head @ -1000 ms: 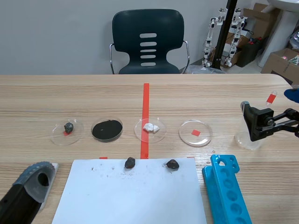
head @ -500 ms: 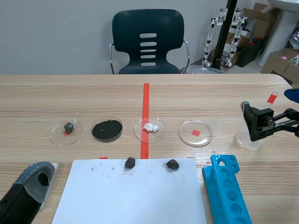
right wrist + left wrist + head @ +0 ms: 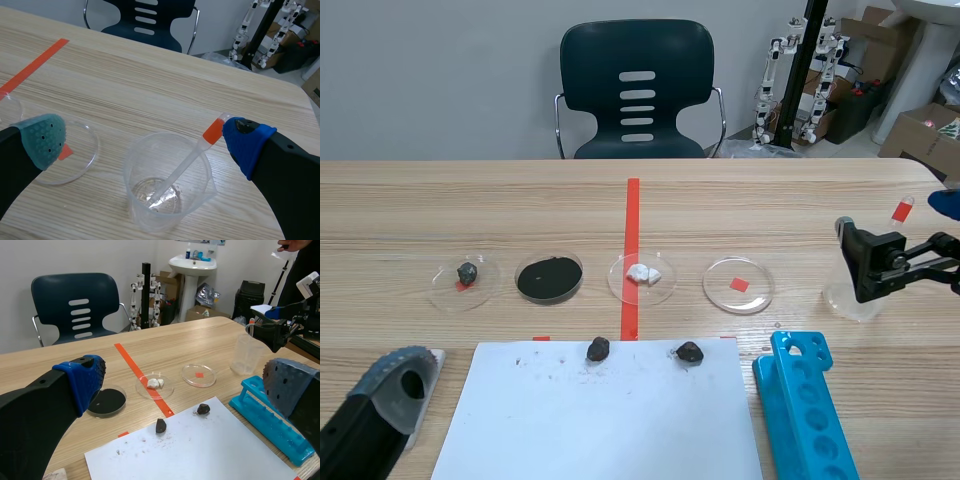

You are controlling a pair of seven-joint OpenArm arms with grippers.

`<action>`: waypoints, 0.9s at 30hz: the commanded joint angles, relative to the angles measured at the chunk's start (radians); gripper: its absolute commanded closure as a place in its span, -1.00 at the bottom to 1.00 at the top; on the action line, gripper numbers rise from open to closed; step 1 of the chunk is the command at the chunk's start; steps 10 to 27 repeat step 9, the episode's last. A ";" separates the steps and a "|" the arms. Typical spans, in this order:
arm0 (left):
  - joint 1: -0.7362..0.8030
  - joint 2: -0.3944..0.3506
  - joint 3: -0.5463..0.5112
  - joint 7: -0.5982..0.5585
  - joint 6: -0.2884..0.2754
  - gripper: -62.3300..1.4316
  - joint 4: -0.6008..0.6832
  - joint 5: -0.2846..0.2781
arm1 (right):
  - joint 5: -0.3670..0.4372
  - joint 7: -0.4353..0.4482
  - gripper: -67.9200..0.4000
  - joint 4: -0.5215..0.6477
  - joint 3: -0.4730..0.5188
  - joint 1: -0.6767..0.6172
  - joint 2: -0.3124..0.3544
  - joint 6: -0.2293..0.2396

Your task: Put the dropper in the beaker

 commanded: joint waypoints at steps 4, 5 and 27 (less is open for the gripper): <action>0.005 0.005 -0.001 -0.013 -0.003 -1.00 0.019 -0.006 | 0.011 0.034 -1.00 0.012 0.011 0.005 0.011 0.000; 0.005 0.005 -0.001 -0.014 -0.003 -1.00 0.019 -0.006 | 0.011 0.034 -1.00 0.012 0.011 0.005 0.011 0.000; 0.005 0.005 -0.001 -0.014 -0.003 -1.00 0.019 -0.006 | 0.011 0.033 -1.00 0.012 0.011 0.005 0.011 0.000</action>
